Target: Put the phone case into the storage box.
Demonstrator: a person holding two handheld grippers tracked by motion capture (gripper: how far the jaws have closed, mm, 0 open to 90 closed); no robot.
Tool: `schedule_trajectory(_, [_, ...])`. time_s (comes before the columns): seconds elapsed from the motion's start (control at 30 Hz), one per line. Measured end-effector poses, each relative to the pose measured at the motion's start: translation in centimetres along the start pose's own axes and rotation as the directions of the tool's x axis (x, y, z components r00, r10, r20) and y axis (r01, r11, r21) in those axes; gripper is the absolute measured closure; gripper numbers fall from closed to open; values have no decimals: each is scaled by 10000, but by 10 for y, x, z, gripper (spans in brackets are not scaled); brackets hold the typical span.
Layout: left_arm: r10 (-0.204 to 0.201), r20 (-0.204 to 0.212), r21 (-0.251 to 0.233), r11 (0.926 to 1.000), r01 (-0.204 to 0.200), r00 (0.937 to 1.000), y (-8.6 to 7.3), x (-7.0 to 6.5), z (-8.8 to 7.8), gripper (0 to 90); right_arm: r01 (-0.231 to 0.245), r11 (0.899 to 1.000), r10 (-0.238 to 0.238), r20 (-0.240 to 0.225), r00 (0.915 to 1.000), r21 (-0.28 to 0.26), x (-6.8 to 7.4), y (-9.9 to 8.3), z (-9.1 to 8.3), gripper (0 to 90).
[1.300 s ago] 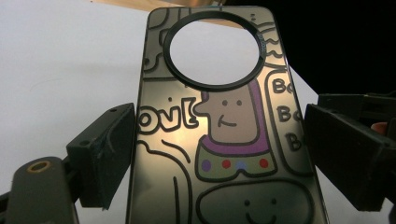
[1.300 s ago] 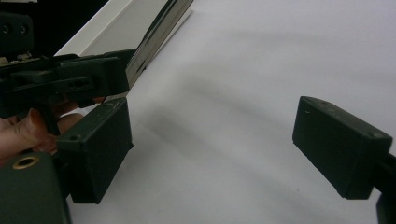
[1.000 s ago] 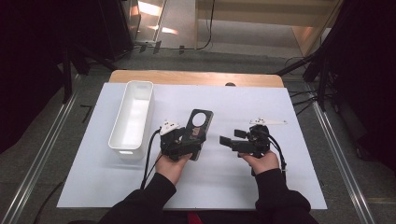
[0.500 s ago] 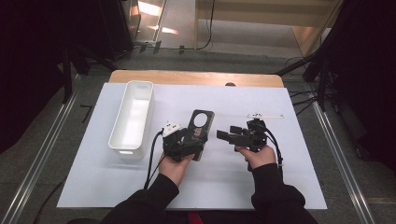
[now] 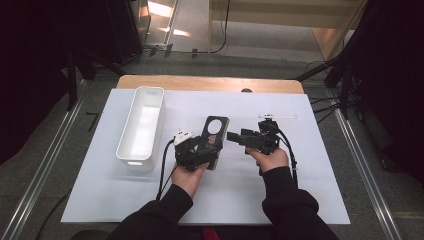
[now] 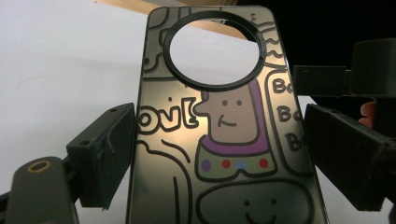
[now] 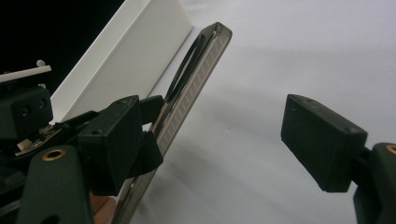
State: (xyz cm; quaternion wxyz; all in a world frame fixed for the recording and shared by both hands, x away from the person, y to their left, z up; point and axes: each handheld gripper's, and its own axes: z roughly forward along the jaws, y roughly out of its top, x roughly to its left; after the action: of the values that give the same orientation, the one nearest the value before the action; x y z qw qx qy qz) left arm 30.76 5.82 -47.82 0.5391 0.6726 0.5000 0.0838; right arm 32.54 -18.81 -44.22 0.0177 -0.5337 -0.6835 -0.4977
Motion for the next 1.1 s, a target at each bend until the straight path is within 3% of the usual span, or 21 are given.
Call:
schedule_trajectory(0.6, [-274, -132, -126, 9995, 273, 9995, 3, 3, 2, 117, -668, 9978, 667, 65, 9978, 44, 5, 16, 17, 223])
schedule_trajectory(1.1, [-165, -122, -37, 9999, 164, 9998, 0, 0, 4, 117, -1280, 9917, 1280, 54, 9918, 99, 2, 26, 26, 259])
